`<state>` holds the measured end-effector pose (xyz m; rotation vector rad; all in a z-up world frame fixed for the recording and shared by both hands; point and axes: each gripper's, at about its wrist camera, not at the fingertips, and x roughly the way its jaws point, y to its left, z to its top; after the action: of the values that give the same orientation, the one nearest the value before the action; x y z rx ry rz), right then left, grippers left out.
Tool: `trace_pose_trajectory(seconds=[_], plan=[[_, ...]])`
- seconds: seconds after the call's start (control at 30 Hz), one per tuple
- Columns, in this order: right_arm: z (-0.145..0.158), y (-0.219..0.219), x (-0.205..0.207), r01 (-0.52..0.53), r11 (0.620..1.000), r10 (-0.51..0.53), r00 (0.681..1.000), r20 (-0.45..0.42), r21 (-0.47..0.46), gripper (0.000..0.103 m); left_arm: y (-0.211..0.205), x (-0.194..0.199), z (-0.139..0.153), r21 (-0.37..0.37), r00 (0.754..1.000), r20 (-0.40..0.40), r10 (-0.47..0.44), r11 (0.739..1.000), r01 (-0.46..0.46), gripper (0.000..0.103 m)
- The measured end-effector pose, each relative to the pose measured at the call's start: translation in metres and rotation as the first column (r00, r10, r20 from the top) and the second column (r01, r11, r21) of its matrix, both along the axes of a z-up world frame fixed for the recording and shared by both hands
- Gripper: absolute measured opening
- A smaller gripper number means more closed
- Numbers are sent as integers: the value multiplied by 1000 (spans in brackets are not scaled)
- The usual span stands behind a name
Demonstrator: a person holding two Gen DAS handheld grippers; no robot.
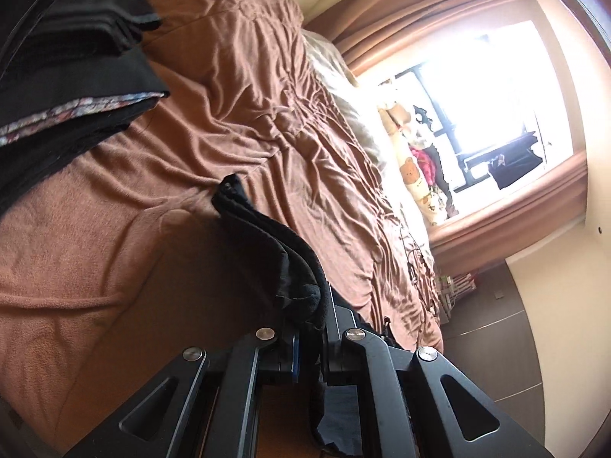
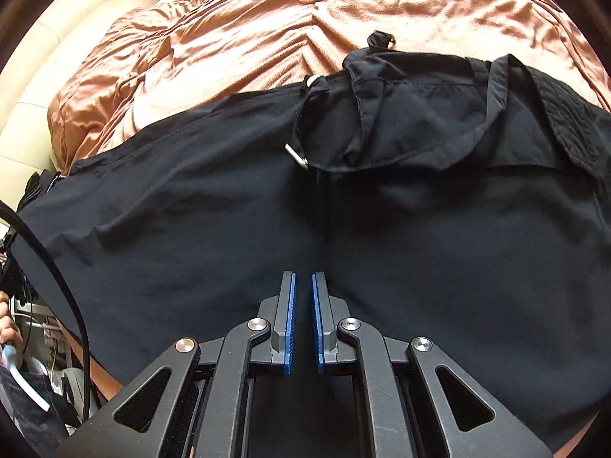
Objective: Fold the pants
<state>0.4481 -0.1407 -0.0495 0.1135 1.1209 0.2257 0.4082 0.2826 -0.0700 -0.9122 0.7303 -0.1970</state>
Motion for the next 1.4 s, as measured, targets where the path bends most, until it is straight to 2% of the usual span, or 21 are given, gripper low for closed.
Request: trace_pose_trajectory(seconds=[0.37,0.67,0.77,0.97,1.17,1.2,1.27,1.33,1.4], plan=[[-6,-14,-62,4,995,-3,1000,-18,95,5,-59,16,101,84,985,137,-102,992,91,8],[-8,-21,-97,3,988,0,1000,-20,155,6,-124,22,175,147,949,234,-211,973,180,8],[3,-31,-108,3,984,-2,1000,-4,180,6,-150,26,196,171,932,260,-253,962,213,8],[39,-65,-135,27,977,-49,994,98,211,6,-202,28,236,200,893,314,-323,942,270,8],[67,-102,-173,57,971,-101,978,181,232,6,-253,31,260,240,860,328,-391,915,324,8],[71,-109,-179,60,971,-106,976,191,233,8,-261,32,263,244,855,330,-400,911,332,8],[77,-124,-196,70,971,-121,969,216,230,22,-278,32,269,252,845,334,-418,903,348,8],[84,-133,-208,83,967,-143,959,246,239,55,-295,33,275,262,833,337,-440,893,366,8],[88,-144,-223,95,964,-165,946,280,247,58,-313,33,281,275,821,337,-462,882,383,8]])
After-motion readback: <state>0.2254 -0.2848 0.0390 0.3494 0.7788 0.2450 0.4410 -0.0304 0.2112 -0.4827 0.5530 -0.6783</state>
